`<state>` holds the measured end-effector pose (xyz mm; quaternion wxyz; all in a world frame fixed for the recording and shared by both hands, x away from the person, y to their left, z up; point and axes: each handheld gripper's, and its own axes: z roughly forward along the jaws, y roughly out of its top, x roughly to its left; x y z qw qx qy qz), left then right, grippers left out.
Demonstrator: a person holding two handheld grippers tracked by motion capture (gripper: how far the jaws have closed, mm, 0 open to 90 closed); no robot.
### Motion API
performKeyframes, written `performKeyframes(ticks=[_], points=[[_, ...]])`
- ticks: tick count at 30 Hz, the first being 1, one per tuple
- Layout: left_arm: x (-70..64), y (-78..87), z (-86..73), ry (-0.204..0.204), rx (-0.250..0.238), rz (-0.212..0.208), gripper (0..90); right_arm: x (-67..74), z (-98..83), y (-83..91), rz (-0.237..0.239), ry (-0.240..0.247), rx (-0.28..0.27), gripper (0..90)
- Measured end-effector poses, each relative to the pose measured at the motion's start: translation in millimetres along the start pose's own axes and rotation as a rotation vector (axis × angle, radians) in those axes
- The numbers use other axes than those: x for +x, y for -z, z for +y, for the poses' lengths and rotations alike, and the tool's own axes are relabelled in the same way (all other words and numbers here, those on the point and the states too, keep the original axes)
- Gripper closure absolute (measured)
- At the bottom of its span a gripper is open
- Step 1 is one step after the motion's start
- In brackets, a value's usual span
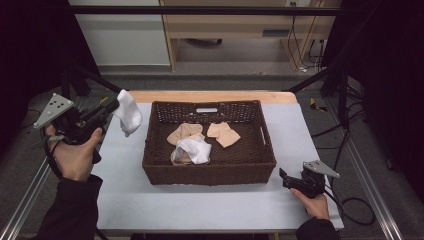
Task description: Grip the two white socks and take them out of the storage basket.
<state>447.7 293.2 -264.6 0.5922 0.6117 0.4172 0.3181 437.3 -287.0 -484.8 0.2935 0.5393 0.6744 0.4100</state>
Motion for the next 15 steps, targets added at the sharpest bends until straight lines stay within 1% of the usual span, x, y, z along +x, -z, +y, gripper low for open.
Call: performKeyframes(ticks=[1,2,3,4,5,6,8,9,11,12,13,14,15], points=[[0.0,0.0,0.0,0.000,0.000,0.000,87.1,0.0,0.0,0.0,0.000,0.000,0.000,7.8],[4.9,2.0,-5.9,0.007,0.009,0.011,87.1,0.1,0.0,0.1,0.000,0.000,-0.001,7.8],[4.9,2.0,-5.9,0.007,0.009,0.011,87.1,0.1,0.0,0.1,0.000,0.001,0.000,7.8],[9.5,3.4,-12.3,0.014,0.017,0.019,87.1,0.1,0.0,0.0,0.000,0.001,0.000,7.7],[9.5,3.4,-12.3,0.014,0.017,0.019,87.1,0.1,0.0,0.0,0.000,0.001,0.000,7.7],[14.1,4.0,-19.9,0.018,0.028,0.027,87.1,0.2,0.0,0.0,0.000,0.000,0.000,7.8],[18.1,4.1,-29.1,0.024,0.046,0.035,87.1,0.2,0.0,0.1,0.001,0.001,0.000,7.8],[18.1,4.1,-29.1,0.024,0.046,0.035,87.1,0.2,0.0,0.1,0.001,0.001,0.000,7.8],[22.0,3.8,-39.9,0.027,0.065,0.048,87.1,0.2,0.0,0.0,0.001,0.001,0.001,7.8],[26.7,3.1,-51.7,0.042,0.086,0.056,87.1,0.3,0.0,0.0,0.002,0.002,0.001,7.8],[26.7,3.1,-51.7,0.042,0.086,0.056,87.1,0.3,0.0,0.0,0.002,0.002,0.001,7.8],[31.7,1.9,-63.6,0.052,0.111,0.068,87.1,0.4,0.0,0.0,0.004,0.004,0.001,7.8],[31.7,1.9,-63.6,0.052,0.111,0.068,87.1,0.3,-0.1,0.1,0.003,0.005,0.000,7.8]])
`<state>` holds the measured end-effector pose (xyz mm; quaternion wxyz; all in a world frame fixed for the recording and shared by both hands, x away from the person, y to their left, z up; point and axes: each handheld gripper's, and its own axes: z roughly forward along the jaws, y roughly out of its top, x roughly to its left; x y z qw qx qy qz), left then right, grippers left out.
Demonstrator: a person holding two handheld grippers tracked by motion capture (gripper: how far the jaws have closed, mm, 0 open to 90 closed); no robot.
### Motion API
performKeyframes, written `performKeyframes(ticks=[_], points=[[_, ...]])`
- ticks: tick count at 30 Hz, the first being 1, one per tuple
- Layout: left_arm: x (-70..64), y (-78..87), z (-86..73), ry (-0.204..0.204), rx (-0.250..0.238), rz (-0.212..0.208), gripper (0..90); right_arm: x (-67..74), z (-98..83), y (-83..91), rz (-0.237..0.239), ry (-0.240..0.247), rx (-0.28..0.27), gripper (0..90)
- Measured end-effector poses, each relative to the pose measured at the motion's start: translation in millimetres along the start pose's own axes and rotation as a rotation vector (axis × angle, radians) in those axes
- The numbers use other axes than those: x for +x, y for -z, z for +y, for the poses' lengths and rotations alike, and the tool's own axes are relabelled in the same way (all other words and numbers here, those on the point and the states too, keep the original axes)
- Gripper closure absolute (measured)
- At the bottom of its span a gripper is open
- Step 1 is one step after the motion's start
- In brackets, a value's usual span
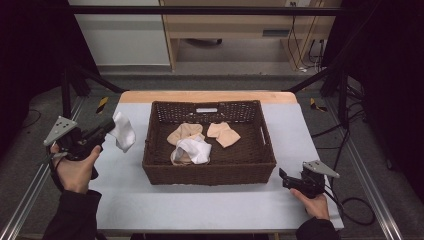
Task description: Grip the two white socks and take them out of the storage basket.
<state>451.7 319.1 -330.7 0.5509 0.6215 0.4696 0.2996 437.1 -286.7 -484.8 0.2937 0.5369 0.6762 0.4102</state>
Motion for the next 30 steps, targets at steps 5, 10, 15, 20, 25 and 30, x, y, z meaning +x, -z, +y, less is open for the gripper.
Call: performKeyframes(ticks=[5,10,15,20,25,30], points=[[12.1,-6.7,-28.4,0.011,0.073,0.029,87.1,0.1,0.0,-0.2,-0.001,0.000,0.001,7.8],[21.5,-9.5,-52.6,0.014,0.150,0.061,87.0,0.1,-0.1,0.1,0.001,0.002,0.000,7.7],[26.0,-16.4,-79.9,-0.001,0.254,0.086,86.6,0.1,0.1,-0.6,0.003,0.005,0.005,7.8],[29.6,-24.7,-94.8,-0.016,0.323,0.110,85.1,0.1,0.2,-0.7,0.005,0.006,0.007,7.7],[30.0,-32.0,-106.7,-0.035,0.370,0.148,67.4,0.0,0.4,-0.8,0.008,-0.001,0.011,7.1],[28.4,-30.0,-101.5,-0.027,0.325,0.153,52.8,-0.4,0.4,-1.1,0.011,0.001,0.012,7.1]])
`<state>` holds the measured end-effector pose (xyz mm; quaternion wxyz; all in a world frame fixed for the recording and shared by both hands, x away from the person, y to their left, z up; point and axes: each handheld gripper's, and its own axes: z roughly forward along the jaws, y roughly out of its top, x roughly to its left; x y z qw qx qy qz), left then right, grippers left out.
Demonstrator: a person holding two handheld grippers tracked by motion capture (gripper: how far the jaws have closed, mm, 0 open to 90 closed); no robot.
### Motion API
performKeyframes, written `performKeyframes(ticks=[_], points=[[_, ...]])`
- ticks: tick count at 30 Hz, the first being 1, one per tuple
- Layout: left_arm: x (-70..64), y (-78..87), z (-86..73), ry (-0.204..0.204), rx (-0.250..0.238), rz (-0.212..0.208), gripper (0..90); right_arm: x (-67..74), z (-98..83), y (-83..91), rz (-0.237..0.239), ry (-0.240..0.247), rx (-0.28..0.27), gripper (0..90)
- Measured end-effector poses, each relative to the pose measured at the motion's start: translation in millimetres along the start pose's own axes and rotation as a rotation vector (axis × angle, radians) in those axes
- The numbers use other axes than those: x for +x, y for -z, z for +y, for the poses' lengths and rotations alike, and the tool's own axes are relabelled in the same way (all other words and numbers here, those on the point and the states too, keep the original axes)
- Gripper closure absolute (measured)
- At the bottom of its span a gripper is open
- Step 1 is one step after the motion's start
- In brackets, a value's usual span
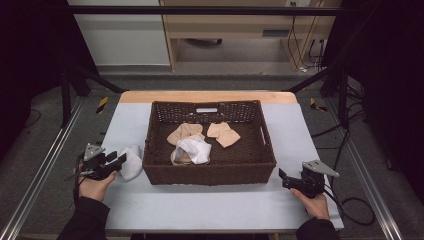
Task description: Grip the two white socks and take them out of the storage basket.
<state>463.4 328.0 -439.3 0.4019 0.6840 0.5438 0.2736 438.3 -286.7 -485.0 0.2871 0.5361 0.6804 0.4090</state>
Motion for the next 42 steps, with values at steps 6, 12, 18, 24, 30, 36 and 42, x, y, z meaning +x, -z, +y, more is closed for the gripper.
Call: performKeyframes(ticks=[6,12,18,24,30,36,42], points=[[-2.2,13.4,11.8,0.052,-0.088,-0.016,43.1,-0.1,0.0,0.0,0.003,0.001,-0.001,7.1],[-12.9,25.0,24.4,0.053,-0.146,-0.051,40.8,-0.4,0.1,0.3,0.006,-0.002,0.002,6.6],[-29.7,32.2,34.5,0.025,-0.175,-0.081,40.0,-0.6,0.2,0.0,0.012,-0.002,0.002,6.4],[-39.7,39.0,42.8,0.014,-0.199,-0.106,40.0,-0.8,0.2,-0.3,0.021,-0.001,0.004,6.4],[-54.2,39.0,58.6,0.002,-0.228,-0.134,40.1,-1.0,0.0,0.0,0.015,0.002,-0.001,7.3],[-73.1,31.7,75.3,-0.028,-0.232,-0.149,40.5,-1.3,0.2,0.0,0.014,-0.003,0.000,8.5],[-91.9,24.2,91.7,-0.055,-0.232,-0.161,40.6,-1.6,0.5,-0.3,0.012,-0.012,0.006,8.8]])
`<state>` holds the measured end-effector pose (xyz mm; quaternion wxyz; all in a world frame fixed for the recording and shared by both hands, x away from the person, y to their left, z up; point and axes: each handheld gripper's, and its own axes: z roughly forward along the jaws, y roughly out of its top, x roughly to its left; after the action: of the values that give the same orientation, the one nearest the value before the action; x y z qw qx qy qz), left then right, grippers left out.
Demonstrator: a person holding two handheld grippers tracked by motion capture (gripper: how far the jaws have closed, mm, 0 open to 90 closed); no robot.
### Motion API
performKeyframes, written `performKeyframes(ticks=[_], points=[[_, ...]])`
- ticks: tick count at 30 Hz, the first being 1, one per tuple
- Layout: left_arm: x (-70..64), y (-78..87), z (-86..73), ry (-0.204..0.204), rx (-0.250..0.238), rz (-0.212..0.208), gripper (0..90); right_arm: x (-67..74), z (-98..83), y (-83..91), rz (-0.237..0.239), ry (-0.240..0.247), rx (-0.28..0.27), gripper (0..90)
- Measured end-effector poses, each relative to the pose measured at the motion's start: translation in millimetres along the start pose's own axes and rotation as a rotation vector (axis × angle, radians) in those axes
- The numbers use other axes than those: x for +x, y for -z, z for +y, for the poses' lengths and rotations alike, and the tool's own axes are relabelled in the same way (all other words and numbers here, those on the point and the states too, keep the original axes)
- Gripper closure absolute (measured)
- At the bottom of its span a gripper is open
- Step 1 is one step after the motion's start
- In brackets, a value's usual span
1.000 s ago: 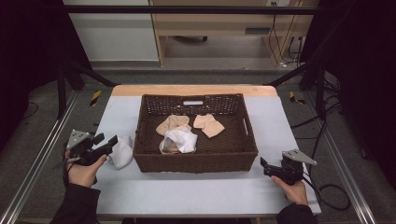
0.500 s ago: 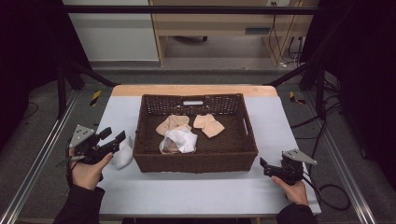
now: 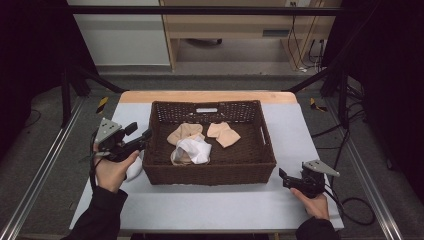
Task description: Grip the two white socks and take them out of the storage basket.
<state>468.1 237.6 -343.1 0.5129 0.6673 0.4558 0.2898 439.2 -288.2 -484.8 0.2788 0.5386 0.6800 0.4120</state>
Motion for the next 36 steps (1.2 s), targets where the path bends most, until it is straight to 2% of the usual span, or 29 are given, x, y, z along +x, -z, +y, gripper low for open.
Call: performKeyframes(ticks=[4,8,12,15,22,26,29,34,36], points=[[-8.2,-9.3,5.5,-0.011,0.011,-0.004,40.6,-0.1,0.0,0.0,-0.009,-0.007,-0.001,8.8],[-21.4,-27.9,12.9,-0.031,0.037,-0.006,40.4,0.6,-0.2,0.4,-0.015,0.000,-0.006,9.0],[-29.8,-39.6,14.9,-0.047,0.055,-0.009,40.4,-0.3,0.2,-0.3,-0.024,-0.013,0.002,5.1],[-33.8,-47.0,14.6,-0.055,0.069,-0.008,40.5,-0.5,0.3,-0.4,-0.032,-0.018,0.002,6.1],[-37.9,-63.3,9.6,-0.074,0.122,-0.014,40.9,-0.3,0.2,0.0,-0.022,-0.010,0.000,8.8],[-37.4,-77.0,3.1,-0.089,0.163,0.004,40.8,0.0,0.1,0.0,-0.018,-0.009,0.001,9.3],[-37.4,-81.8,1.9,-0.087,0.183,0.000,42.4,0.0,0.1,0.1,-0.016,-0.007,0.001,9.3],[-37.0,-84.1,1.6,-0.076,0.186,-0.007,43.9,0.0,0.1,0.1,-0.014,-0.007,0.001,9.3],[-35.3,-86.2,1.6,-0.076,0.172,-0.009,43.9,0.1,0.2,0.1,-0.015,-0.007,0.001,9.3]])
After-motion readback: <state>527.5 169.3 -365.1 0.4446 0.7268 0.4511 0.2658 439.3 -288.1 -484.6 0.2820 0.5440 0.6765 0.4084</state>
